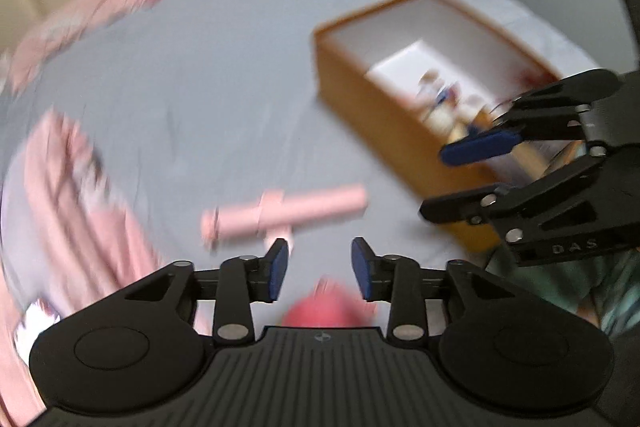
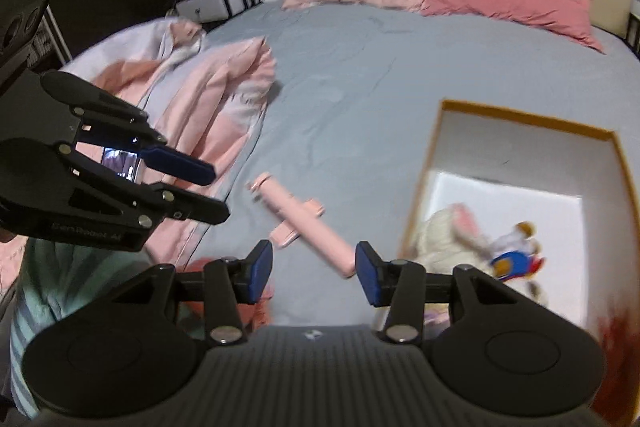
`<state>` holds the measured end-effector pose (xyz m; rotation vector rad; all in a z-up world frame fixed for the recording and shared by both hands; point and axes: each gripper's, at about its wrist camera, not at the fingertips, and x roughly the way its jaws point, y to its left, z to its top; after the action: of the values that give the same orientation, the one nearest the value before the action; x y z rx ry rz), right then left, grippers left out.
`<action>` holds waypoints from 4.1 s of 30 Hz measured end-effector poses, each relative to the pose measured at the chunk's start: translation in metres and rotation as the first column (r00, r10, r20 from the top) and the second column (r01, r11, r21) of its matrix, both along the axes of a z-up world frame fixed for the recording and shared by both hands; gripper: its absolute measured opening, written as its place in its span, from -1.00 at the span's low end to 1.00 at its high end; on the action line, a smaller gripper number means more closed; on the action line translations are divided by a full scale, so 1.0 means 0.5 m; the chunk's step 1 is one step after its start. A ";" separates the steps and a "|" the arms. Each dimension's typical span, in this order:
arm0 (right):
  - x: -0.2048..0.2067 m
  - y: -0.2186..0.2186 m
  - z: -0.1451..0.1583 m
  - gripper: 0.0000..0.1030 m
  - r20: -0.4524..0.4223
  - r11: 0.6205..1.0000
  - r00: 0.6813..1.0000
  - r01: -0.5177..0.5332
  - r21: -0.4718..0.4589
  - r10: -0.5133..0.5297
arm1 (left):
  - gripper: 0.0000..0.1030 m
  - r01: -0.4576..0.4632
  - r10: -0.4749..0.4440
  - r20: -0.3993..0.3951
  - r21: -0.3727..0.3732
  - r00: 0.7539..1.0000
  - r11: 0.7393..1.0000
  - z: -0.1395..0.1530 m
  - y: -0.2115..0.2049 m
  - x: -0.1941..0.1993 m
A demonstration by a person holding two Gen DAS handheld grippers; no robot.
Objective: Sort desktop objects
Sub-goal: 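Open both grippers and withdraw them from the box, then grasp the pink pompom keychain with the left gripper, then lift the pompom keychain with the left gripper while the right gripper approaches the pink selfie stick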
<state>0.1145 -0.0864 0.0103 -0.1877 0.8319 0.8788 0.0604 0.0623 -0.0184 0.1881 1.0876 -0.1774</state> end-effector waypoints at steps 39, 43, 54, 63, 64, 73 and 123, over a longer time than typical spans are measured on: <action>-0.071 0.070 -0.111 0.11 0.092 0.978 0.993 0.084 -0.192 -0.067 | -0.06 -0.236 0.261 -0.475 0.114 0.840 0.965 -0.256 -0.011 0.054; -0.071 0.067 -0.116 0.11 0.086 0.976 0.994 0.088 -0.201 -0.072 | -0.08 -0.253 0.271 -0.462 0.101 0.844 0.962 -0.253 -0.011 0.047; -0.066 0.062 -0.110 0.11 0.095 0.974 0.993 0.091 -0.208 -0.073 | -0.13 -0.278 0.281 -0.324 0.057 0.903 0.959 -0.200 -0.011 -0.006; -0.051 0.083 -0.114 0.11 0.105 0.967 0.994 0.054 -0.250 -0.028 | -0.20 -0.304 0.297 -0.234 0.004 0.926 0.953 -0.163 -0.009 -0.027; -0.049 0.085 -0.114 0.11 0.109 0.966 0.994 0.052 -0.254 -0.024 | -0.28 -0.313 0.303 -0.222 -0.013 0.927 0.950 -0.153 0.000 -0.012; -0.023 0.116 -0.113 0.11 0.130 0.951 0.991 0.013 -0.310 0.029 | -0.78 -0.357 0.341 -0.142 -0.113 0.929 0.927 -0.126 0.016 -0.007; 0.129 0.188 -0.090 -0.04 0.053 0.944 0.989 -0.113 -0.308 0.136 | -0.10 -0.581 0.602 -0.020 -0.291 0.798 0.760 -0.113 0.131 0.028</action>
<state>0.1788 0.0074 -0.0345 -0.5462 0.8908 0.8527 0.0743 0.1276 -0.0748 -0.4143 0.9848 0.2494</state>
